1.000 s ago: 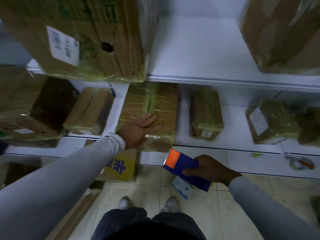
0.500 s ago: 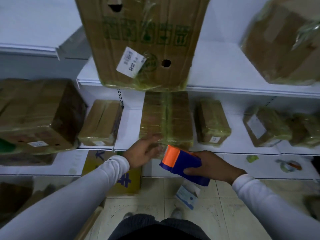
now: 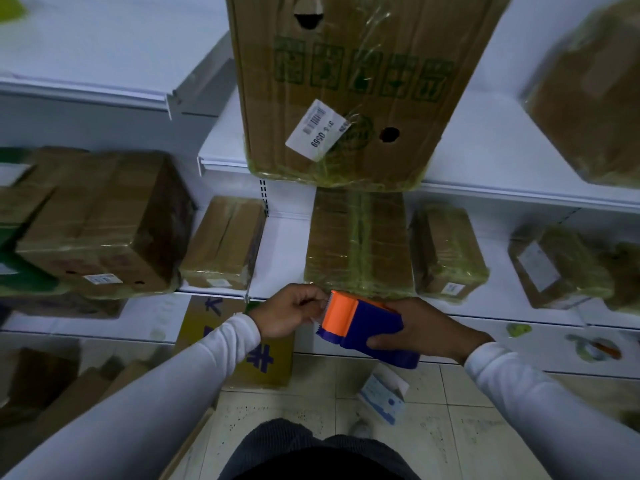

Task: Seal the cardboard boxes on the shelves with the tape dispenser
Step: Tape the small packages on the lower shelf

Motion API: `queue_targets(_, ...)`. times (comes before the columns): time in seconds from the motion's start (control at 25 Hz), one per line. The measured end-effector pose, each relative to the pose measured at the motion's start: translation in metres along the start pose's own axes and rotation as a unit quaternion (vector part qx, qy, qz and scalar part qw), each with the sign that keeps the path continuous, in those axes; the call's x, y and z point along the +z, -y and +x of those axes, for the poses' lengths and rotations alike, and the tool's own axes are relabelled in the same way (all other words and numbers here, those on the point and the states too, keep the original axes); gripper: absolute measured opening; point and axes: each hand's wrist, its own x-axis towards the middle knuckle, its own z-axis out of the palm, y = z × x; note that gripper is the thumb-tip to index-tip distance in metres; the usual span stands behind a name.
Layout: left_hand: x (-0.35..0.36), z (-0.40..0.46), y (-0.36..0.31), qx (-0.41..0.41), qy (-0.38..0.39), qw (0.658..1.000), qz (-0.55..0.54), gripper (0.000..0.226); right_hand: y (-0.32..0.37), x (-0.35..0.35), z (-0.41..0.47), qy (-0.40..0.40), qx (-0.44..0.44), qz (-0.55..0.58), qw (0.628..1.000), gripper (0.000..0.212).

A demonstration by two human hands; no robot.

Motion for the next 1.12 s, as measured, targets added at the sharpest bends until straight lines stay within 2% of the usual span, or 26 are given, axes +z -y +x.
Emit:
queue_targets(0.2, 0.0, 0.001, 0.005, 0.006, -0.066, 0.997, 0.046, 0.022, 0.002, -0.015, 0.01, 0.049, -0.003, -0.011, 0.999, 0.056)
queue_targets(0.32, -0.021, -0.002, 0.014, -0.018, -0.134, 0.991, 0.005, 0.018, -0.001, -0.046, 0.006, 0.071, 0.009, -0.021, 0.997, 0.054)
queue_targets(0.44, -0.044, -0.004, 0.021, -0.051, -0.182, 0.982, -0.019, 0.018, -0.012, -0.075, -0.005, 0.088, 0.042, -0.03, 0.995, 0.032)
queue_targets(0.56, -0.047, 0.009, 0.02, -0.087, -0.2, 0.976, -0.02, 0.017, -0.023, -0.086, 0.001, 0.069, 0.076, -0.032, 0.994, 0.039)
queue_targets(0.68, -0.047, 0.022, 0.016, -0.118, -0.205, 0.971, -0.007, 0.018, -0.021, -0.088, 0.013, 0.072, 0.085, -0.041, 0.993, 0.024)
queue_targets(0.88, -0.04, 0.036, 0.021, -0.16, -0.219, 0.962, -0.021, 0.021, -0.014, -0.091, 0.028, 0.086, 0.132, -0.061, 0.986, 0.019)
queue_targets(1.04, -0.027, 0.047, 0.028, -0.178, -0.236, 0.954, 0.059, 0.013, -0.008, -0.086, 0.032, 0.081, 0.148, -0.079, 0.983, 0.033)
queue_targets(1.12, -0.03, 0.043, 0.033, -0.176, -0.269, 0.932, 0.165, 0.059, -0.006, -0.082, 0.035, 0.077, 0.142, -0.092, 0.982, 0.038)
